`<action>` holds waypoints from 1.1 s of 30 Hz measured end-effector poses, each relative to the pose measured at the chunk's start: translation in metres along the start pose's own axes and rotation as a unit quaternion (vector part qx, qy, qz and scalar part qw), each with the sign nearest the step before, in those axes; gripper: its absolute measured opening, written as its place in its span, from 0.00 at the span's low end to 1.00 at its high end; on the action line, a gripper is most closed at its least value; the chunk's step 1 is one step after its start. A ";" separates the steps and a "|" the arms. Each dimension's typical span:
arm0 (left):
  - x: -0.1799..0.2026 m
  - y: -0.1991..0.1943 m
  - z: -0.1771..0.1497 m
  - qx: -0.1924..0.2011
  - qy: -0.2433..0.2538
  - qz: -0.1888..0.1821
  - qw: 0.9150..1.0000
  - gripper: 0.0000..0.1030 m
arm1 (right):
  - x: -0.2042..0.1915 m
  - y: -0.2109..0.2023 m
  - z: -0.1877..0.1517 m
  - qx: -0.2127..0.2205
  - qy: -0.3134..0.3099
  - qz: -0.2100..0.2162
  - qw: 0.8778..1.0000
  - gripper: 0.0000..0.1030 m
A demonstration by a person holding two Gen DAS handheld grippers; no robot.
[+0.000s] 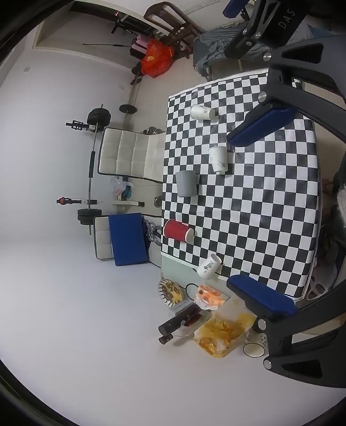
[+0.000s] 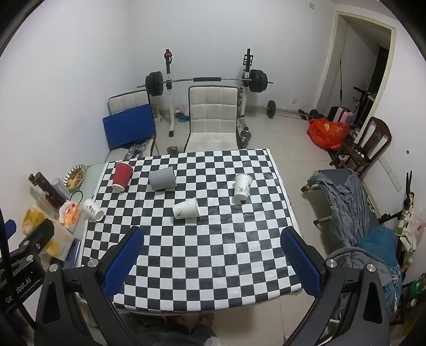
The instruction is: Flip cup upright
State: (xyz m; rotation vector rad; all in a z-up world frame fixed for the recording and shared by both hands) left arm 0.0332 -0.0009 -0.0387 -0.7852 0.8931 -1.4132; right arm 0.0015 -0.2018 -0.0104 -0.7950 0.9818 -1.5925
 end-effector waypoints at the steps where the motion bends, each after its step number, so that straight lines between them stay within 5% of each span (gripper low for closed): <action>1: -0.001 -0.001 0.000 0.005 -0.005 -0.004 1.000 0.96 | 0.000 0.000 0.000 0.000 0.000 0.001 1.000 1.00; 33: -0.006 -0.013 0.014 0.015 -0.008 -0.008 1.000 0.96 | -0.009 -0.014 0.005 0.019 -0.005 -0.001 1.000 1.00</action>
Point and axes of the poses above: each gripper's, at about its wrist camera, not at the fingertips, and y roughly the way its jaws point, x to its right, z to its top, the point moved 5 cm from there along y, roughly the way its jaws point, and after that the axes turned 12 degrees about -x, right-handed, at the moved point
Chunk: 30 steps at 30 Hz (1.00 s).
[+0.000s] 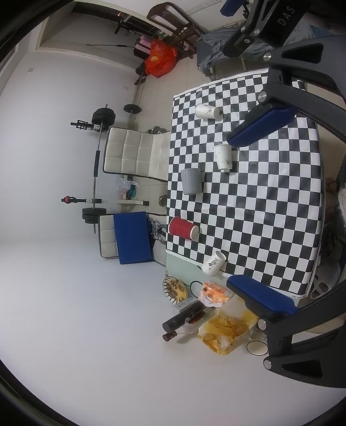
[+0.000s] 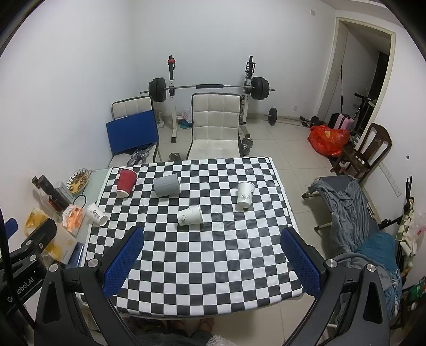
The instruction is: Flip cup upright
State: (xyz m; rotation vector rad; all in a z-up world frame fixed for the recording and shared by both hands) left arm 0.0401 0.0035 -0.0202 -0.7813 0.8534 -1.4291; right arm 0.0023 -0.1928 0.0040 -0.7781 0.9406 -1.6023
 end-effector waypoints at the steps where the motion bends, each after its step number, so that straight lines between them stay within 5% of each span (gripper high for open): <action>1: 0.000 0.000 -0.001 0.001 0.001 0.001 1.000 0.96 | 0.000 0.000 0.000 0.000 0.000 0.000 1.000 1.00; 30: -0.002 -0.009 -0.004 0.012 -0.003 0.000 1.000 0.96 | -0.015 -0.004 0.002 0.004 -0.005 0.006 1.000 1.00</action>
Point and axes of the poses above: each gripper's, at about its wrist camera, not at the fingertips, and y roughly the way its jaws point, x to its right, z to its top, the point moved 5 cm from there along y, roughly the way its jaws point, and after that the axes turned 12 degrees about -x, right-handed, at the moved point
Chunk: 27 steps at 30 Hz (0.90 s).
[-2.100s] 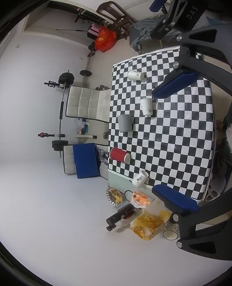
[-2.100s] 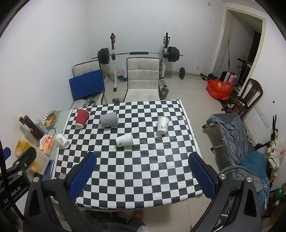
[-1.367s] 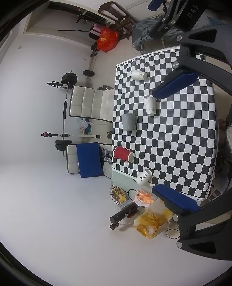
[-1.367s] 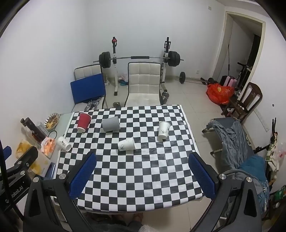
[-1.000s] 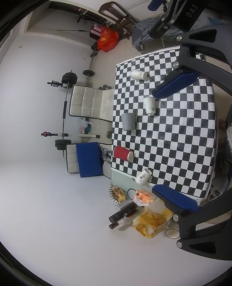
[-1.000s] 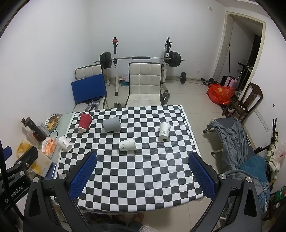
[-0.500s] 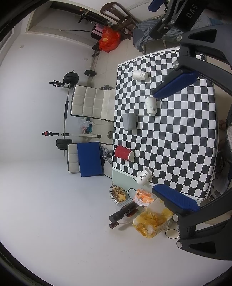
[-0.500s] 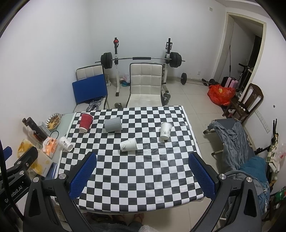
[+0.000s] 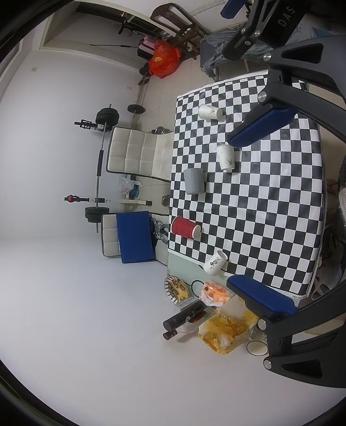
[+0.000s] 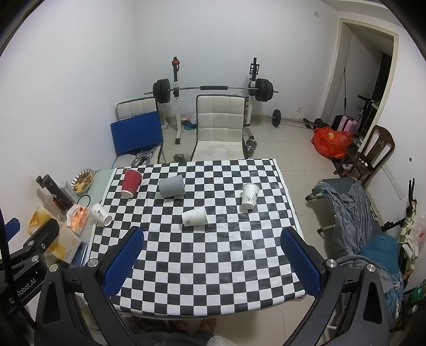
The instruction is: Flip cup upright
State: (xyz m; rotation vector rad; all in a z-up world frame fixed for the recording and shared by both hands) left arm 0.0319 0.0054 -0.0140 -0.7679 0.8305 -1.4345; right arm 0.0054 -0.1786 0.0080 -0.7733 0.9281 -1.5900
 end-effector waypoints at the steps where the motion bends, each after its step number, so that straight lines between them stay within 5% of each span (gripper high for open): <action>1: 0.000 -0.001 0.000 0.000 0.000 0.001 1.000 0.96 | 0.000 0.000 0.000 0.000 0.000 0.000 1.000 1.00; 27: 0.000 -0.002 0.000 0.002 -0.003 -0.001 1.000 0.96 | 0.001 0.003 -0.003 -0.002 -0.001 0.004 1.000 1.00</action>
Point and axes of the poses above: each gripper's, at about its wrist camera, not at the fingertips, and y roughly the way its jaws point, x to its right, z to its top, the point moved 5 cm from there along y, roughly the way its jaws point, and after that the axes turned 12 degrees about -x, right-handed, at the moved point
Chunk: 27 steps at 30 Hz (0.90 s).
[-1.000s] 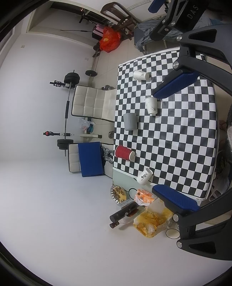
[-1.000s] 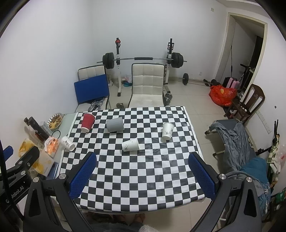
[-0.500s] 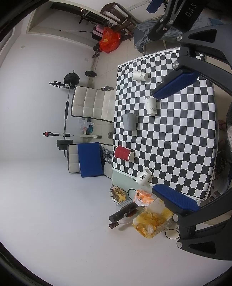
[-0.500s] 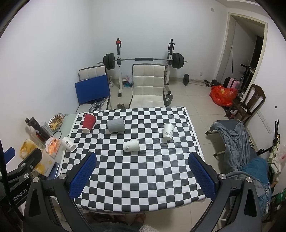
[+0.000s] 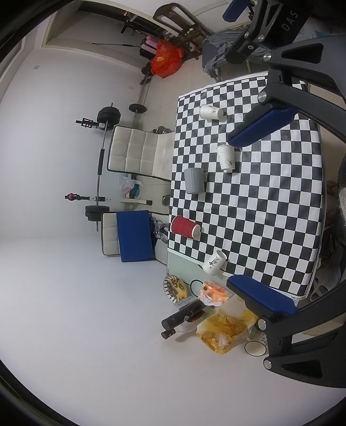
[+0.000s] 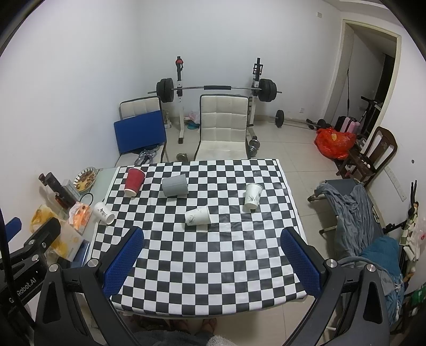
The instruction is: Flip cup upright
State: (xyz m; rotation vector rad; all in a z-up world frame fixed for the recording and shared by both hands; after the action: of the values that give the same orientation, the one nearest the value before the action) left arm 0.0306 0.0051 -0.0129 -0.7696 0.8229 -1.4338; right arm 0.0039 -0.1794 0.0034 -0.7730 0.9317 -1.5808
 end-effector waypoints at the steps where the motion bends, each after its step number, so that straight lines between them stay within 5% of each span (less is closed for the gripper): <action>1: 0.000 0.000 0.000 -0.001 0.000 0.000 1.000 0.96 | -0.001 0.001 0.000 -0.002 -0.001 0.001 1.000 1.00; 11: 0.016 0.032 -0.003 -0.016 -0.015 0.048 0.999 0.96 | 0.007 0.046 0.005 -0.027 0.002 0.017 0.999 1.00; 27: 0.030 0.192 0.029 -0.078 0.029 0.105 0.991 0.96 | 0.022 0.261 0.030 -0.150 0.017 0.028 0.988 1.00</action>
State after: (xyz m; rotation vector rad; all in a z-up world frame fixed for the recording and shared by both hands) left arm 0.1546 -0.0254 -0.1623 -0.7382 1.0399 -1.2191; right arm 0.1483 -0.2325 -0.2113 -0.9225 1.2244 -1.4251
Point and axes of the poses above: each gripper's, at about its wrist camera, not at the fingertips, and y roughly the way its jaws point, x to its right, z to its top, the point moved 5 cm from there along y, roughly the way its jaws point, and after that the axes turned 12 degrees about -x, right-handed, at the moved point
